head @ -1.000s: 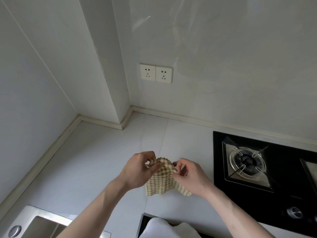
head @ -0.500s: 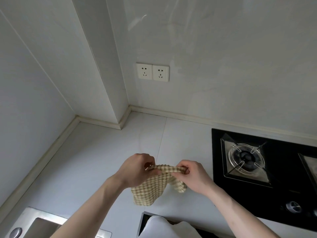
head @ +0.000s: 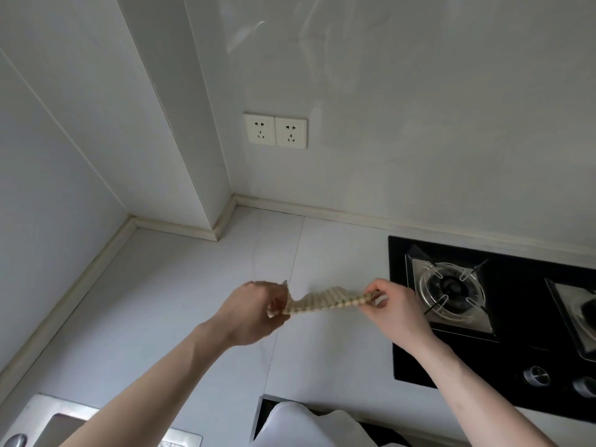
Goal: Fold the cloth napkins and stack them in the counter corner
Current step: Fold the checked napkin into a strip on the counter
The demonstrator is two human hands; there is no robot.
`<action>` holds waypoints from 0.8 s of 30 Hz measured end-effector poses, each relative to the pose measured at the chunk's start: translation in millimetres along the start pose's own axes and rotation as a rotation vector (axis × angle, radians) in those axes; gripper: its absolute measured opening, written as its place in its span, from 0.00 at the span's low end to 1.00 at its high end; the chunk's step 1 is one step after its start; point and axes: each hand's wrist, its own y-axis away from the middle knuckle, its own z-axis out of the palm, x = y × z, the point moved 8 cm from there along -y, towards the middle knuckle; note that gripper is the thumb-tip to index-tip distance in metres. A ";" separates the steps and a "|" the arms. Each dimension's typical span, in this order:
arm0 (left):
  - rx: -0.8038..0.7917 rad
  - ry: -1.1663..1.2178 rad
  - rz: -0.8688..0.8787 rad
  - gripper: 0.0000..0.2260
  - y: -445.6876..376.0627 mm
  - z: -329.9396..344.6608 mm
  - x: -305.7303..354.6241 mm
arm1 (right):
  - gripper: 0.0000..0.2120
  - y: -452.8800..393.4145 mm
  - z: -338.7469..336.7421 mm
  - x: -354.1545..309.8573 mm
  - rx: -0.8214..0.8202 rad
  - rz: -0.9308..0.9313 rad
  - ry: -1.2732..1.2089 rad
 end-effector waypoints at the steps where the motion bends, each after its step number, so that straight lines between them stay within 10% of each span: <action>1: -0.052 -0.001 -0.012 0.09 4.0 13.6 -2.1 | 0.10 7.0 6.1 10.6 -0.025 0.019 0.015; 11: -0.488 0.047 -0.188 0.04 59.6 152.7 -31.1 | 0.15 86.0 90.4 135.3 -0.353 0.290 0.236; 24: -0.320 0.043 -0.367 0.05 23.0 147.0 -70.0 | 0.07 32.8 86.6 133.6 -0.208 0.362 0.152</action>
